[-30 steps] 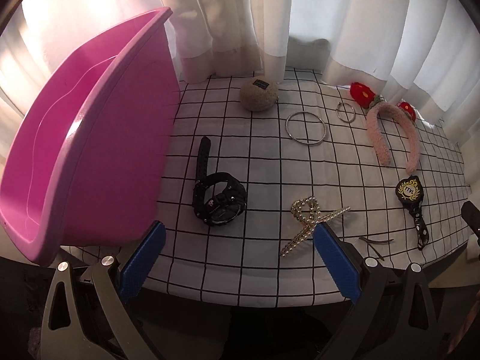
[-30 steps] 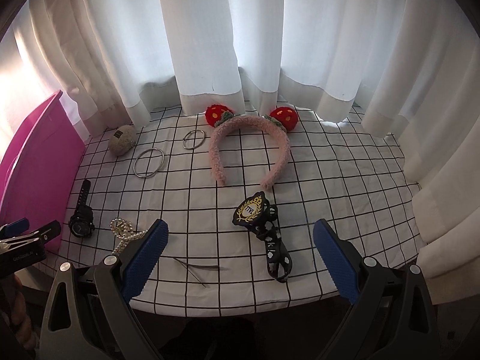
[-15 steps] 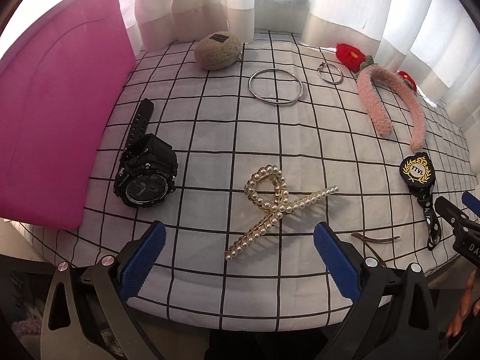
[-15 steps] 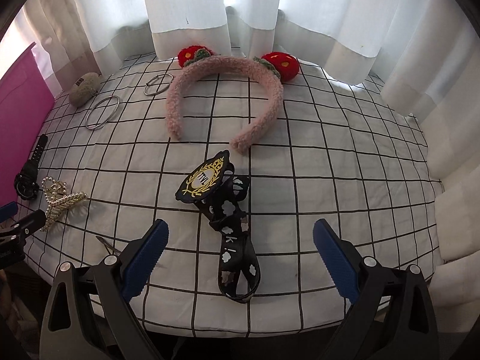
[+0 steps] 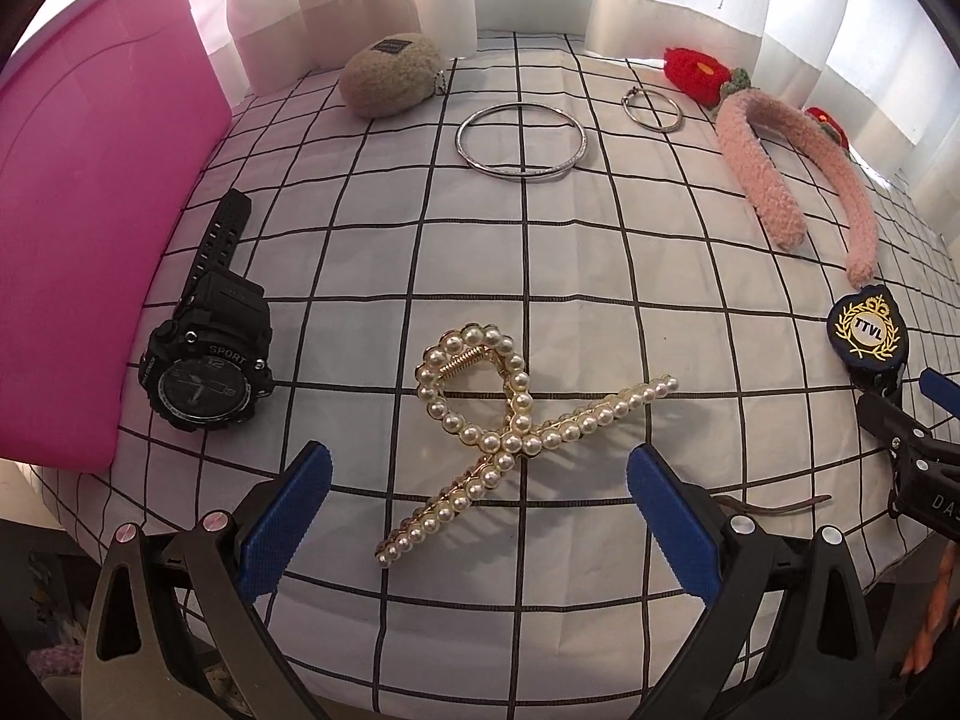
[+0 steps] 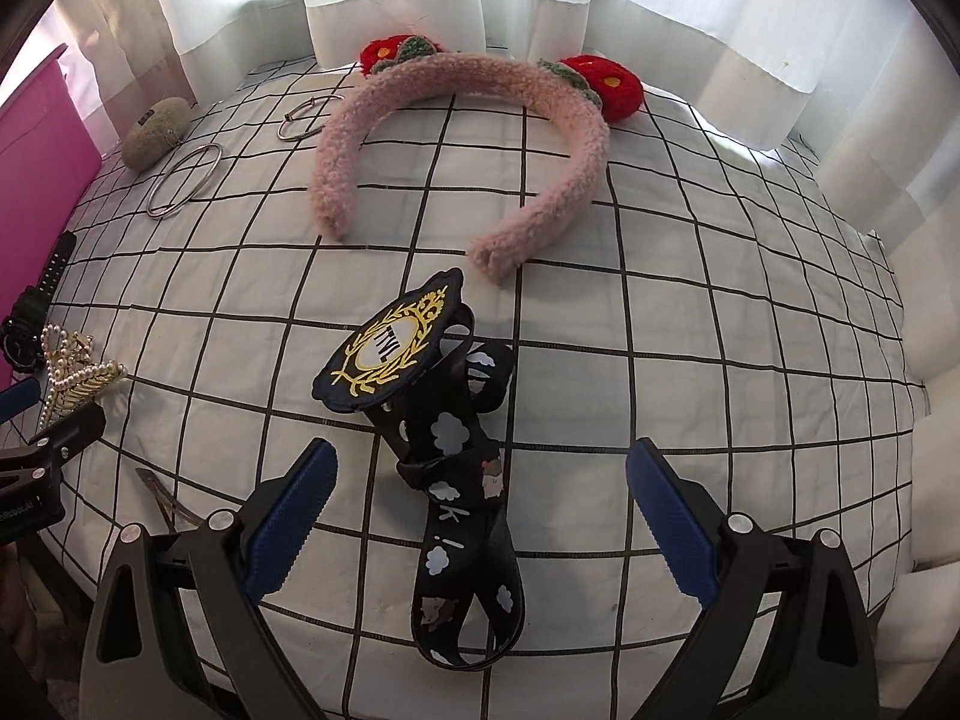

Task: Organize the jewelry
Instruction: 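Grasp the pearl hair clip with the left tool while the right tool grasps the TVL badge lanyard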

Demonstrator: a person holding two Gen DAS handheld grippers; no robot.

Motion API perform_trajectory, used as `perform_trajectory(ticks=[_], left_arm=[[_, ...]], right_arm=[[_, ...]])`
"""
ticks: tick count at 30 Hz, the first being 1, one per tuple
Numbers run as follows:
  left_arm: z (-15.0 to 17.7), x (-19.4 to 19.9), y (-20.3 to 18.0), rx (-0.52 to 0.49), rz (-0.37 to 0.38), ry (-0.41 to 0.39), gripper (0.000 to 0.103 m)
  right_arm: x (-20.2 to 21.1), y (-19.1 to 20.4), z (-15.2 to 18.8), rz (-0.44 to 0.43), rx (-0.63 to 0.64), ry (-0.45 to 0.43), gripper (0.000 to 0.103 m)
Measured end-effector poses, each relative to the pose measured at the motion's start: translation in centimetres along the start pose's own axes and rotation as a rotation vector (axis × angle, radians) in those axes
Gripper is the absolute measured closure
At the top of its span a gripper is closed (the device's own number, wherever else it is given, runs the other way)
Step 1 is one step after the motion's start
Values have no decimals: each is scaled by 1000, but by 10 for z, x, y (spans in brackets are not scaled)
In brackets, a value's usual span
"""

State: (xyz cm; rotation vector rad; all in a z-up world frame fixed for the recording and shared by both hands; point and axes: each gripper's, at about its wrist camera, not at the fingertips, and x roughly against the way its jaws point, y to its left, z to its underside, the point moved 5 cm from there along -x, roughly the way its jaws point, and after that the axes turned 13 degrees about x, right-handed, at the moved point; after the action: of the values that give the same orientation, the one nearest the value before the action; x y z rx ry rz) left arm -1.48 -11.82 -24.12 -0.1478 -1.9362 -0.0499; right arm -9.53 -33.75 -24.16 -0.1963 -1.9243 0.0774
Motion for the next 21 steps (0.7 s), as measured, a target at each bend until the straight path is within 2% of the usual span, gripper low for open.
perform_trajectory(ticks=[10, 17, 21], left_arm=[[-2, -11, -10, 11, 39, -1, 5], [-2, -11, -9, 23, 44, -42, 5], [-1, -10, -9, 24, 44, -37, 5]], right_arm=[[-11, -4, -5, -8, -6, -8, 10], [-13, -5, -5, -21, -8, -22, 9], [-14, -4, -8, -22, -2, -16, 9]])
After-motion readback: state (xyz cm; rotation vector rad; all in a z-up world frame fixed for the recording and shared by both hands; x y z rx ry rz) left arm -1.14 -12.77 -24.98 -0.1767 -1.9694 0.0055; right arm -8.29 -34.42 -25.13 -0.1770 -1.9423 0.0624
